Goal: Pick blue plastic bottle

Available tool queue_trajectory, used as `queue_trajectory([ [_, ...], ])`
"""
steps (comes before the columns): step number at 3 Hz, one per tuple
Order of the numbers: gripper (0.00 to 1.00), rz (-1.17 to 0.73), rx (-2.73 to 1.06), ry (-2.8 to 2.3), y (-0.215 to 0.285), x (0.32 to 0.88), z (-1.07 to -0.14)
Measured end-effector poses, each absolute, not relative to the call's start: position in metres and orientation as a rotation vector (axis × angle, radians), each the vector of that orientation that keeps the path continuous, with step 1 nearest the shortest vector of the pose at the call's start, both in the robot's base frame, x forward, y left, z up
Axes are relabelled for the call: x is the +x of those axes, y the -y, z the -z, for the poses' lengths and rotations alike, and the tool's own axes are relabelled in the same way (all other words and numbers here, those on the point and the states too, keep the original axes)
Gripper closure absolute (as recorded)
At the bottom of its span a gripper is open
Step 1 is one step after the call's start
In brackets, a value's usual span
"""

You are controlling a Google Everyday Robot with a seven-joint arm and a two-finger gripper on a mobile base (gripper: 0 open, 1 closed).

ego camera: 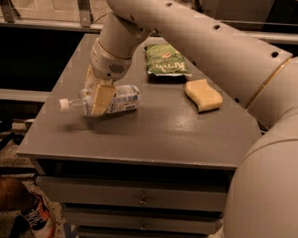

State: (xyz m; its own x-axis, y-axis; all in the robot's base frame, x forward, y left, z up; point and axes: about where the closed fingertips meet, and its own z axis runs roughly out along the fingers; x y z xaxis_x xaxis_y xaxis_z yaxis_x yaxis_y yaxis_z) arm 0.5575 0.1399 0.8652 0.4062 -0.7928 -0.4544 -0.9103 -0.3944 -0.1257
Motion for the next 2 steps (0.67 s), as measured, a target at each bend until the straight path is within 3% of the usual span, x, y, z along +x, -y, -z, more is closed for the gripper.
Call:
queue_trajectory([
  [2, 0.38, -0.464, -2.318, -1.466, -0.1424, 0.5566, -0.8631],
])
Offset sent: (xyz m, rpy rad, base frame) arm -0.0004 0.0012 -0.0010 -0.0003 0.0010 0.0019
